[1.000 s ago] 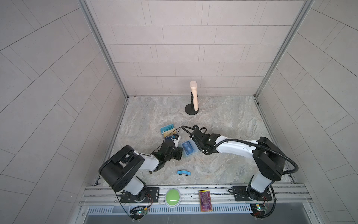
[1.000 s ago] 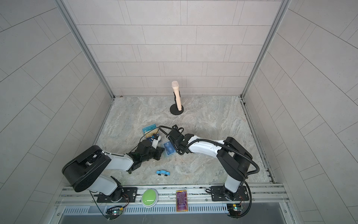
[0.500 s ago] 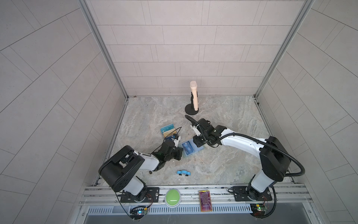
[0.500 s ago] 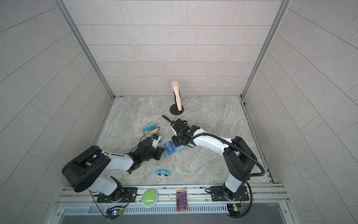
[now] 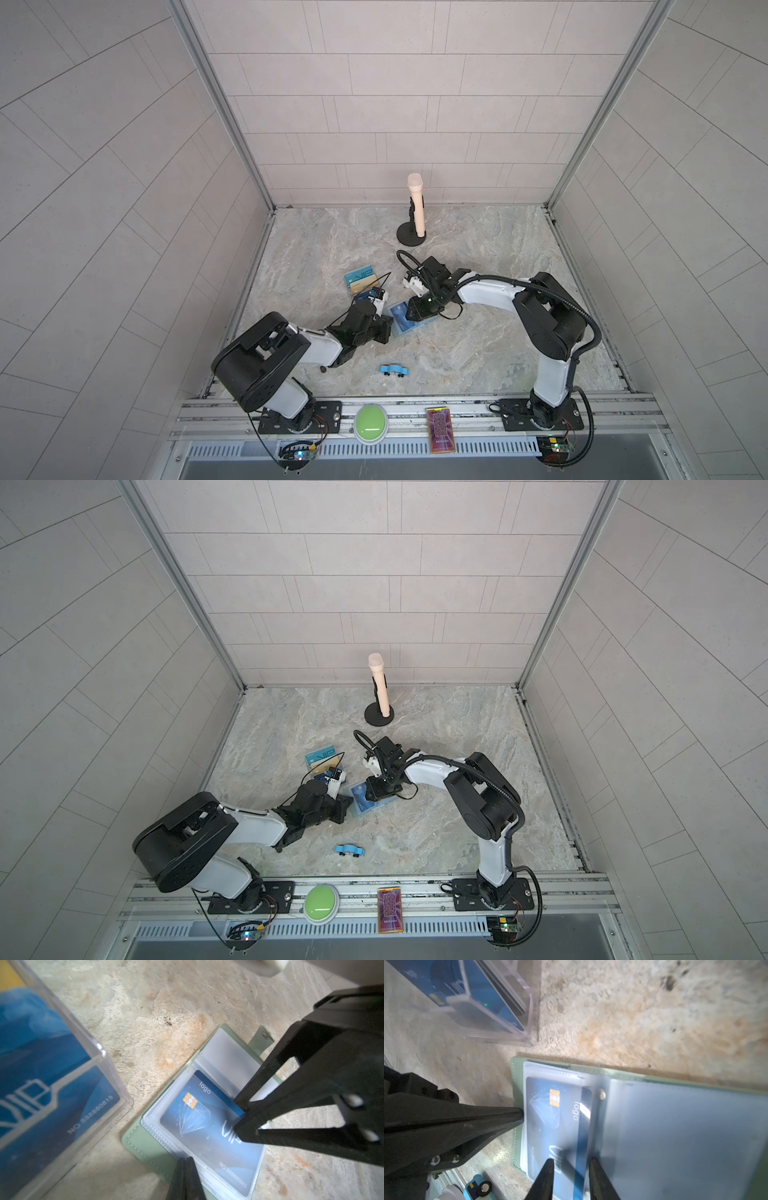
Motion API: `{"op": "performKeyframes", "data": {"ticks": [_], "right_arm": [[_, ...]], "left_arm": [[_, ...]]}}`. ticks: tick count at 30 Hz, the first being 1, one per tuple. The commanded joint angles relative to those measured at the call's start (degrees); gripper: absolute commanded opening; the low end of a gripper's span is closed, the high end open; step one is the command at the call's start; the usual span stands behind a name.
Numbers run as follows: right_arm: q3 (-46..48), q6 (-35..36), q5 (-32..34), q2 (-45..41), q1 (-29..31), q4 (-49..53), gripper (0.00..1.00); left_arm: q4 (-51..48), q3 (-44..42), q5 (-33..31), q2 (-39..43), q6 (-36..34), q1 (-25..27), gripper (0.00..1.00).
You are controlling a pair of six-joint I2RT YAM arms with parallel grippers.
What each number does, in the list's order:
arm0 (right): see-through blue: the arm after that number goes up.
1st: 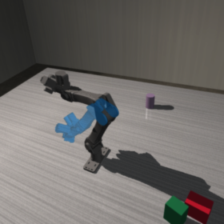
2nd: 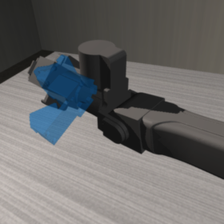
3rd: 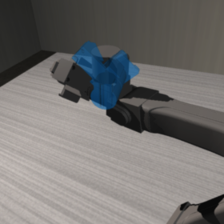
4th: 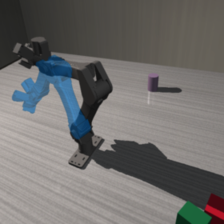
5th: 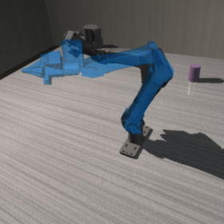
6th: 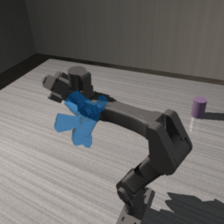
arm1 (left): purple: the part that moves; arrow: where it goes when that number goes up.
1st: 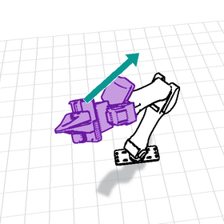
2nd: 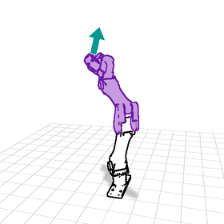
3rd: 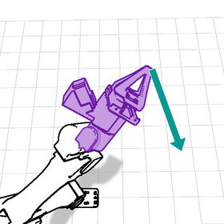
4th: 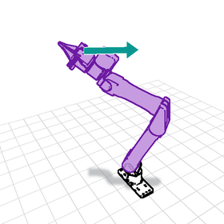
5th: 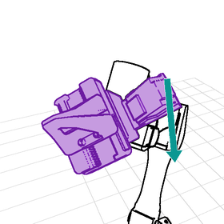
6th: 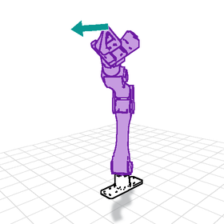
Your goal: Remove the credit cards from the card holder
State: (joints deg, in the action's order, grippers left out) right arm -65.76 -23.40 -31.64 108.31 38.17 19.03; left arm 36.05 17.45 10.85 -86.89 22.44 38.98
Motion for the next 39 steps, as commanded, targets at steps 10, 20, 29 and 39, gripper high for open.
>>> {"op": "performKeyframes", "data": {"ticks": [10, 20, 29, 39], "right_arm": [[2.61, -5.72, -12.86, 1.61, -2.66, -8.69, 0.29], [5.61, -11.41, -21.04, 2.27, -4.10, -18.68, 0.27], [6.64, -15.45, -23.24, 4.87, -3.31, -24.38, 0.25], [6.32, -16.22, -23.73, 5.97, -3.06, -25.35, 0.24]], "left_arm": [[-10.20, -0.67, -0.07, -2.51, -0.68, 0.92, 0.00], [-11.66, -0.05, -0.88, -2.46, -0.90, 1.71, 0.00], [-11.91, 0.20, -0.97, -2.49, -0.99, 1.87, 0.00], [-12.23, 0.21, -1.59, -2.32, -0.99, 1.97, 0.00]]}}
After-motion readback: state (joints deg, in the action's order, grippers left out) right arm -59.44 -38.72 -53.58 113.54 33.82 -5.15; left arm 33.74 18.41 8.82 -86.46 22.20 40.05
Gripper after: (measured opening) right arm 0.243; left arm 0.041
